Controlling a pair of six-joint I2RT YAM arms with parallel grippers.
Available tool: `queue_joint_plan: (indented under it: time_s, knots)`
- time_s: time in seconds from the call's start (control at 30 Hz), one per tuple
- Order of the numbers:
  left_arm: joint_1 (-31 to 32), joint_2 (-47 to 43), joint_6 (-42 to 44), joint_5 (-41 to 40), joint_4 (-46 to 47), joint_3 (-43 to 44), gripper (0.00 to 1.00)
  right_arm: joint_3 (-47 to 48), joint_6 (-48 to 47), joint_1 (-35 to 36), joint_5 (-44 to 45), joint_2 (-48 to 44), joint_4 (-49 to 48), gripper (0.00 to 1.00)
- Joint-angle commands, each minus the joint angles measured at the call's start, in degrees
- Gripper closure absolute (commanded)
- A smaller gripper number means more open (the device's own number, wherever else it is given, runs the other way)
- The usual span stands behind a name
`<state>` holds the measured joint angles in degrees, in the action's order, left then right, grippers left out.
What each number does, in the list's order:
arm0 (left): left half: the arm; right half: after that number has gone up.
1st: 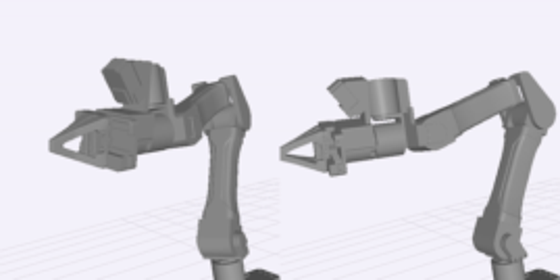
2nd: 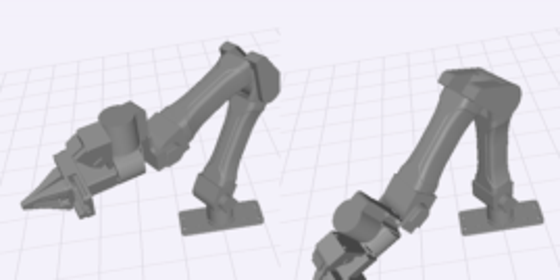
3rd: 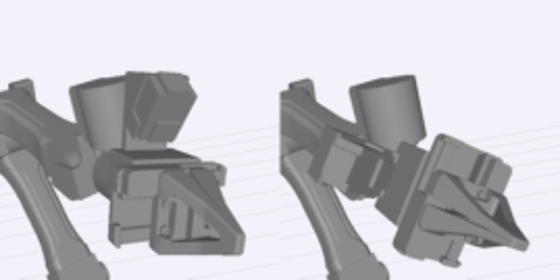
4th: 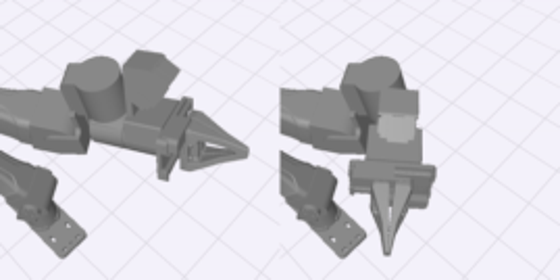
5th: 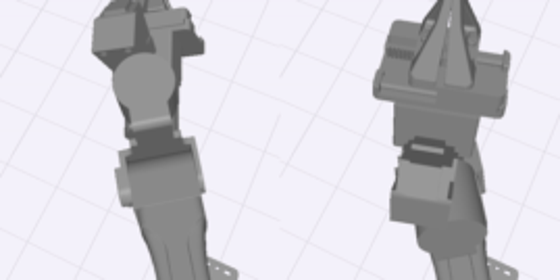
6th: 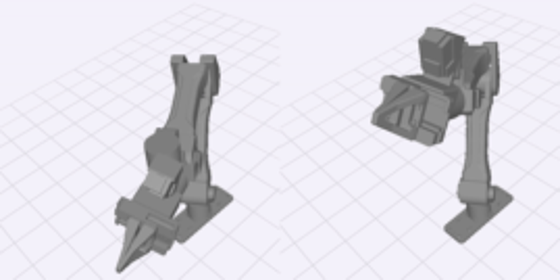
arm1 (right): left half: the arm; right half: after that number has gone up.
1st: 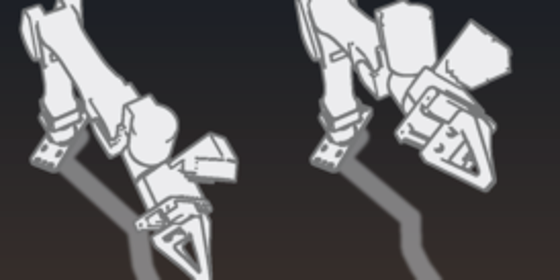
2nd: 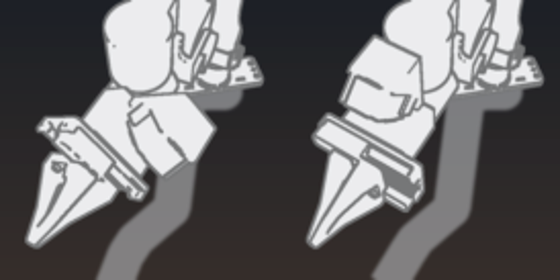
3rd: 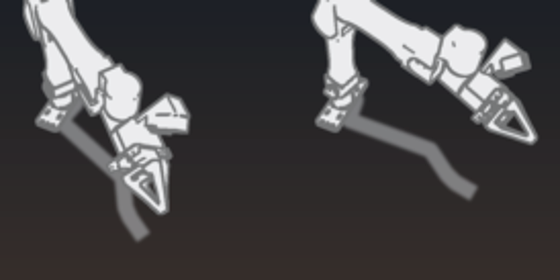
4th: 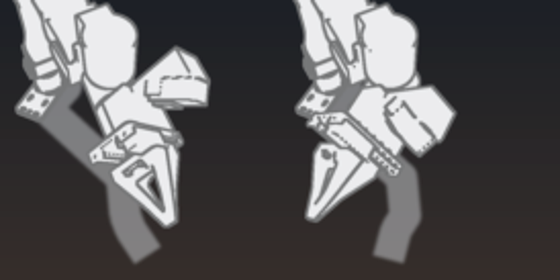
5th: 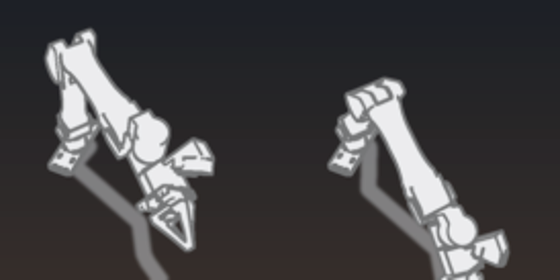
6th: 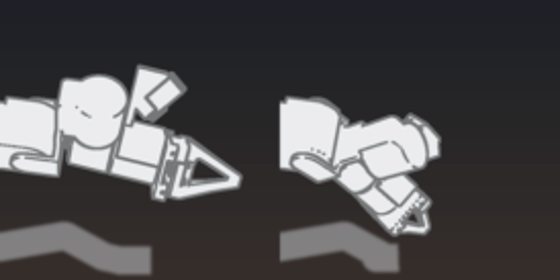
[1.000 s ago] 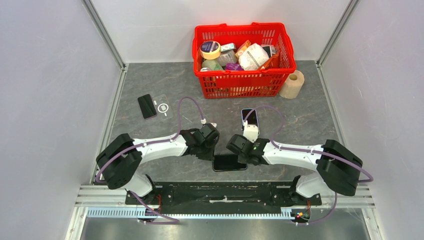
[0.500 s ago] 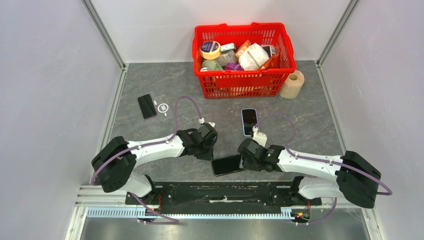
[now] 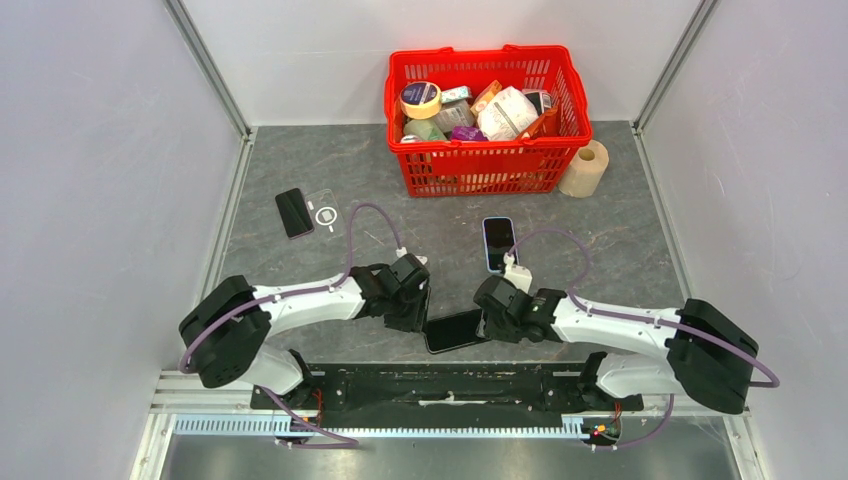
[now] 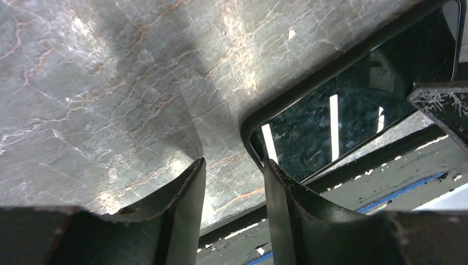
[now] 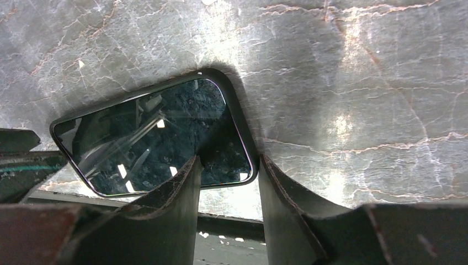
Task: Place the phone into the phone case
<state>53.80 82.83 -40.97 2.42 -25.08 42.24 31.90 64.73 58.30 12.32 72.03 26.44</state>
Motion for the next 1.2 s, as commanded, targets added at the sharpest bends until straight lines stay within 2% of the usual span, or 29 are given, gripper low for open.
queue_joint_plan:
  time_s: [0.0, 0.2, 0.33, 0.53, 0.7, 0.73, 0.8, 1.0, 1.17]
  knots:
    - [0.1, -1.8, 0.9, 3.8, 2.3, -1.2, 0.49, -2.3, -0.5, 0.5, -2.0, 6.5, 0.6, 0.59]
    - [0.7, 1.9, 0.9, 3.4, 3.5, -0.7, 0.49, -1.0, -1.2, 0.9, -1.1, 9.5, 0.7, 0.70]
    - [2.2, 5.0, 1.1, 0.6, 2.0, 0.7, 0.53, 1.5, -1.4, 2.3, 0.0, 11.6, 1.3, 0.79]
    - [5.4, 10.2, 0.6, -3.8, 0.2, 3.7, 0.65, 5.3, -2.3, 4.4, 0.7, 15.2, 1.2, 0.93]
    - [7.0, 12.9, -1.2, -5.6, 0.3, 4.7, 0.76, 6.3, -2.6, 5.4, 1.0, 17.0, 0.8, 0.96]
    - [7.0, 13.0, -1.4, -5.7, 0.3, 4.6, 0.79, 6.0, -2.7, 5.4, 1.1, 16.8, 0.7, 0.96]
    - [7.0, 12.6, -1.7, -6.5, 0.1, 4.5, 0.83, 4.9, -2.4, 5.1, 1.5, 15.3, 0.5, 0.89]
    - [7.0, 11.7, -1.3, -8.0, -1.5, 4.8, 0.84, -0.2, -3.0, 0.6, 0.4, 6.2, 0.4, 0.59]
    - [7.0, 12.4, -1.0, -7.9, -1.5, 5.3, 0.85, -4.7, -4.7, -4.7, -5.5, 1.6, -5.3, 0.48]
